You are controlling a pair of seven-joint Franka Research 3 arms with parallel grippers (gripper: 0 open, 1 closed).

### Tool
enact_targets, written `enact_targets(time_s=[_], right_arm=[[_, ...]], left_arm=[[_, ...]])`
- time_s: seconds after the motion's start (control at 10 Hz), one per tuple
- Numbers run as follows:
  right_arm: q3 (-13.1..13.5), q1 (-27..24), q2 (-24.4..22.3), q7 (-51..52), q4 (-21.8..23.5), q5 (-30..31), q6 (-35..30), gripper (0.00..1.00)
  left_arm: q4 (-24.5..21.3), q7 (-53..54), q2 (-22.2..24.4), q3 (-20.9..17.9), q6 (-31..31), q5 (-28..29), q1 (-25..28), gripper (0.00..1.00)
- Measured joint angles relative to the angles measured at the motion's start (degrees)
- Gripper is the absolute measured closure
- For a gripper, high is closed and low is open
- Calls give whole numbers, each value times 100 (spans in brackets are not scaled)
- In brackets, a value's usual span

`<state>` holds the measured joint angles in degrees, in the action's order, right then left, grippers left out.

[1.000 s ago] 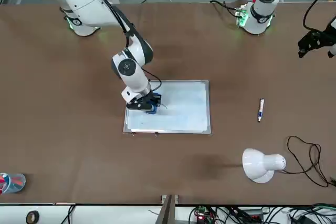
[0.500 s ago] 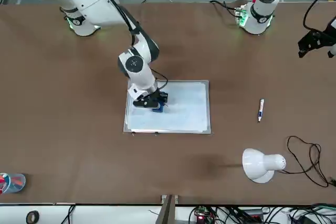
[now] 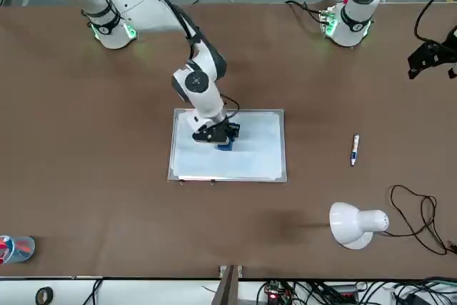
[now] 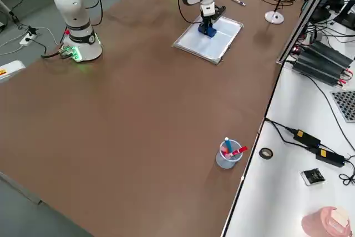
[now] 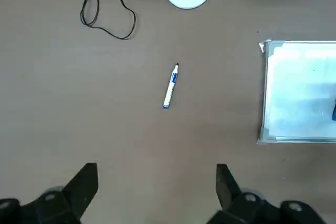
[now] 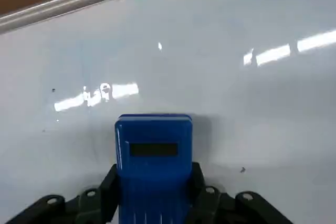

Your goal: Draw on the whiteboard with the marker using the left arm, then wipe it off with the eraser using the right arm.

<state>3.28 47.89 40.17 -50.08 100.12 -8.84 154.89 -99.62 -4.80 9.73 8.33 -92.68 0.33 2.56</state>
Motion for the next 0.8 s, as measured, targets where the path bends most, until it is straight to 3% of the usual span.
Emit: enact_targets(time_s=[0.8], right_arm=[[59,-9,103,-199,-228,-3,-71,44]], left_arm=[[21,2,43,0,0,0,36,0]])
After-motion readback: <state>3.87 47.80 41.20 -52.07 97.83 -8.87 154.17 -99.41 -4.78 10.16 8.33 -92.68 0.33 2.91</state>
